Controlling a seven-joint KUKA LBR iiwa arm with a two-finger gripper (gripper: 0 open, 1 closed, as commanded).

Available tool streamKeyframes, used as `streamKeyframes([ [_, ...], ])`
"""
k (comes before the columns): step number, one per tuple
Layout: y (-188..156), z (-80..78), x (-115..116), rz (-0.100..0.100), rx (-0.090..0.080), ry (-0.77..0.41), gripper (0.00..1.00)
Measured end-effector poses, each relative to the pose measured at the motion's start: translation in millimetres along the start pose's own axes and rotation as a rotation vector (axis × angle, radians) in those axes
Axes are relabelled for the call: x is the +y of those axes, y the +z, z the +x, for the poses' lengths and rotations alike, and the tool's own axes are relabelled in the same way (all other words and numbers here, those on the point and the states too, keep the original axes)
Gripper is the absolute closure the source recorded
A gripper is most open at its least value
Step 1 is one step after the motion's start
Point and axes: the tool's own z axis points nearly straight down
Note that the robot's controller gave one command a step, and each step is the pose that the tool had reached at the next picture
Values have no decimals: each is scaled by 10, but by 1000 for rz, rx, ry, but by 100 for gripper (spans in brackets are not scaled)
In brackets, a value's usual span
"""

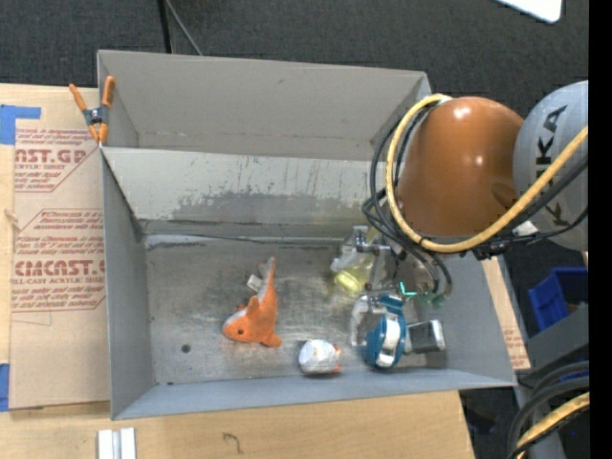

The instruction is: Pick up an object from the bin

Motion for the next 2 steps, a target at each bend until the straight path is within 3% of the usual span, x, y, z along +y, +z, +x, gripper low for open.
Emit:
streamKeyframes([
  [1, -38, -15, -1, 0, -8, 1, 0],
  [2, 452, -142, 42, -1, -16, 17, 0],
])
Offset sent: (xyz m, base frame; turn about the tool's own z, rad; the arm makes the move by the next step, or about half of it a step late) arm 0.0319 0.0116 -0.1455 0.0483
